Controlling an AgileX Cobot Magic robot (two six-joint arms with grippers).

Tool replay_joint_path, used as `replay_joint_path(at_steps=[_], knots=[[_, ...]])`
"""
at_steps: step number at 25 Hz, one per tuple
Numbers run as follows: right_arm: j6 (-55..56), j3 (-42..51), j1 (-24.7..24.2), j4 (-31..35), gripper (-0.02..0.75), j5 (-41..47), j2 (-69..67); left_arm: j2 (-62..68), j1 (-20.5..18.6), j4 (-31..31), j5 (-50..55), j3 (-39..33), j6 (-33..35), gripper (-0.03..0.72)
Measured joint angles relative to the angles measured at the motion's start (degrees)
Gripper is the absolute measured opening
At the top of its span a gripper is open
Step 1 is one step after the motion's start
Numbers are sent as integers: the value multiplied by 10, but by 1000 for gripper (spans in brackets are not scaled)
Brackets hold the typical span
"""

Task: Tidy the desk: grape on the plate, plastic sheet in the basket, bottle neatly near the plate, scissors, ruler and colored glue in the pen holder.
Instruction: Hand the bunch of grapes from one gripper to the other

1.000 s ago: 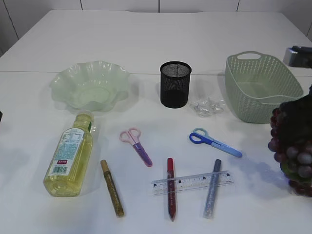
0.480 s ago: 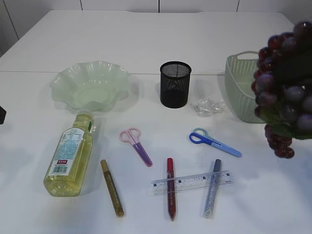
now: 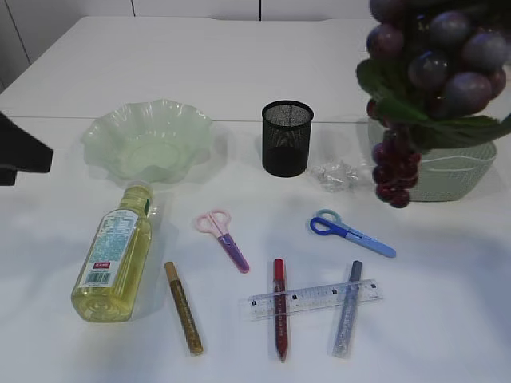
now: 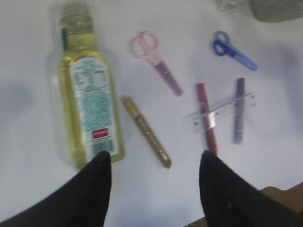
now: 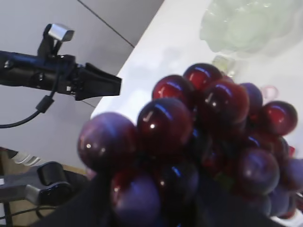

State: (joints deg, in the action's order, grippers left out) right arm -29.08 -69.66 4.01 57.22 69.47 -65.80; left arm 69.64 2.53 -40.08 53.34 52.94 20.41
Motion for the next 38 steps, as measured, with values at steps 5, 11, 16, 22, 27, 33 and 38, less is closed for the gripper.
replay_joint_path(at_steps=[5, 11, 16, 22, 27, 33, 38], knots=[[-4, -10, 42, 33, 249, 0, 1, 0, 0, -162, 0, 0, 147, 432], [-10, -11, 49, 92, 249, -4, 1, 0, 8, -283, 4, 0, 276, 432], [-17, -11, 50, 144, 249, -5, -2, 0, 88, -355, -22, 0, 411, 432], [-24, -11, 50, 152, 249, -6, -6, 31, 201, -439, -133, 1, 564, 475], [-24, -11, 50, 156, 249, -6, -6, 85, 245, -490, -143, 27, 626, 545], [-26, -11, 50, 156, 249, -6, -6, 150, 262, -503, -105, 85, 639, 566], [-29, -11, 50, 157, 249, -9, -6, 177, 265, -505, -39, 115, 672, 612]])
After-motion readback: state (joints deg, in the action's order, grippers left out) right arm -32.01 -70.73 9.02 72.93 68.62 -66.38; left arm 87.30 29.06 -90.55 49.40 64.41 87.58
